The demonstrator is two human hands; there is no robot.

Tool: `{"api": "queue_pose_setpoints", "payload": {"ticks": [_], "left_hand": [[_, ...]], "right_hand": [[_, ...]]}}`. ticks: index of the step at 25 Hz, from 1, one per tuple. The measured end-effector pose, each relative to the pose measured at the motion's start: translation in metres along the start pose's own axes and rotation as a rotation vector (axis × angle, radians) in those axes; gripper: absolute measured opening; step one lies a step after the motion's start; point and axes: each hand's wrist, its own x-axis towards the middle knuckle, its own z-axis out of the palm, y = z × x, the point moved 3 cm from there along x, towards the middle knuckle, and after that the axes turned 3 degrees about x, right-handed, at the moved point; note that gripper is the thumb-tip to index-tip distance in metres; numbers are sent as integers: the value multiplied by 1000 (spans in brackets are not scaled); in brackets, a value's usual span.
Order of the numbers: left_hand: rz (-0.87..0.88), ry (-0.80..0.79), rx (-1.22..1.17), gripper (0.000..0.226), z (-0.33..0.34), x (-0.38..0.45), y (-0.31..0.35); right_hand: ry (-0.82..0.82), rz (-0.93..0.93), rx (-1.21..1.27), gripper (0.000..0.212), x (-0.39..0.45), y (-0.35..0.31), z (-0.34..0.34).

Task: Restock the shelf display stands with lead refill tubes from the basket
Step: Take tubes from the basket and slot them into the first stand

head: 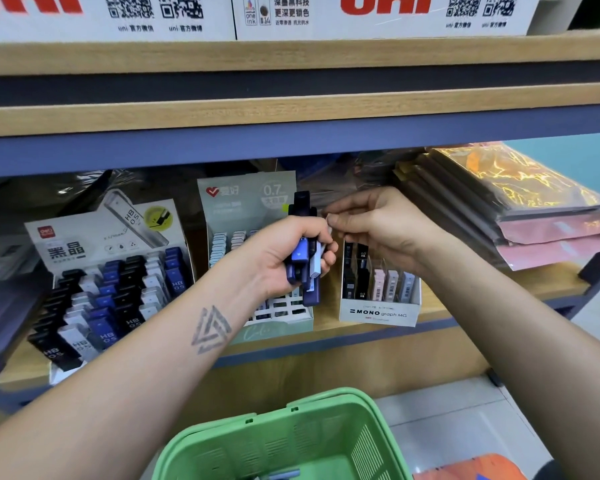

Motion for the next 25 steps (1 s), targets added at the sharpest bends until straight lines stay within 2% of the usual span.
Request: {"api": "queue_pose_setpoints", "payload": {"ticks": [4,8,17,20,23,25], "left_hand": [[-21,28,-50,12,-10,-9,-1],[-8,74,-17,8,-19,-16,-3],[-32,-25,-55,6,-6,-17,-14],[-26,-48,-54,15,2,-14,-19],[-1,-54,-49,13,13,-11,-24],[22,-11,-16,14,20,-8,-28]], "right_hand": [[75,0,119,18,-7,-4,-9],[24,-4,144,20,-13,-6,-7],[-57,-43,116,27,-35,-4,-17],[-86,-1,101,36,-45,-1,-19],[-62,70,212,27,-51,8,-16],[-75,74,174,22,-54,12,-17]]}}
